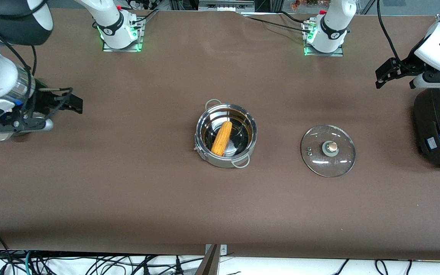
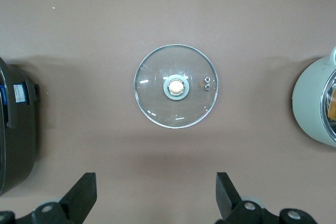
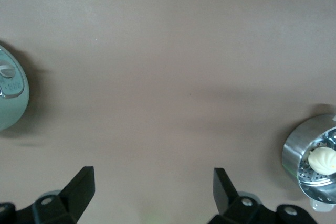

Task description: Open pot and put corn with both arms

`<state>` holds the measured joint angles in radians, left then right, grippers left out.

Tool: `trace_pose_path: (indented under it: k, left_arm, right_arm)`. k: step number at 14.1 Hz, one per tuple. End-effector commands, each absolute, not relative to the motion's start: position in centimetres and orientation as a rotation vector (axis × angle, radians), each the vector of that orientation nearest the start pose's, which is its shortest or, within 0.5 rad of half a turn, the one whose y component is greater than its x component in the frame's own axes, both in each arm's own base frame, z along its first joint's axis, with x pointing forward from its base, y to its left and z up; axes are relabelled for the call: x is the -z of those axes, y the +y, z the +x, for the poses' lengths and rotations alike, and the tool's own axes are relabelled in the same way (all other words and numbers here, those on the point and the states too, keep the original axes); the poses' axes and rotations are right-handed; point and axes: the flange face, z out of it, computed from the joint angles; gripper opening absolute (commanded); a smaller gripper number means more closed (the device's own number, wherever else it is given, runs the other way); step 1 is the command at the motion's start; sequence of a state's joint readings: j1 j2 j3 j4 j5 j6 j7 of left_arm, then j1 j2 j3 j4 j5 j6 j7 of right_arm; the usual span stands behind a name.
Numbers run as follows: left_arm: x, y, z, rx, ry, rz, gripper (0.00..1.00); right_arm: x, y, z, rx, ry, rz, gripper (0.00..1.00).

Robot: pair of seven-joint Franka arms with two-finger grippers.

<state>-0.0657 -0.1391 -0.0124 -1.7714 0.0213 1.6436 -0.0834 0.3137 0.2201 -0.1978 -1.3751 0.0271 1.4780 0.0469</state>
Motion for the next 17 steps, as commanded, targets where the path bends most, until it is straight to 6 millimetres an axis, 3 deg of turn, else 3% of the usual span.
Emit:
trace_pose_path:
  k: [1, 4, 9, 17]
  left_arm:
    - [-61.6, -3.6, 51.4, 0.012, -0.023, -3.126, 1.0]
    - [-61.6, -3.6, 51.4, 0.012, -0.023, -3.126, 1.0]
    - [-61.6, -3.6, 51.4, 0.014, -0.023, -3.126, 1.0]
    - [-61.6, -3.6, 51.4, 0.014, -0.023, -3.126, 1.0]
  right_arm:
    - [-60.3, 6.5, 57.8, -0.167, -0.143, -3.111, 1.0]
    - [-60.8, 5.9, 54.9, -0.151, -0.128, -3.109, 1.0]
    - [-61.8, 5.9, 55.3, -0.119, -0.148, -3.118, 1.0]
    - [-61.6, 4.9, 55.5, -0.122, -0.13, -3.145, 1.0]
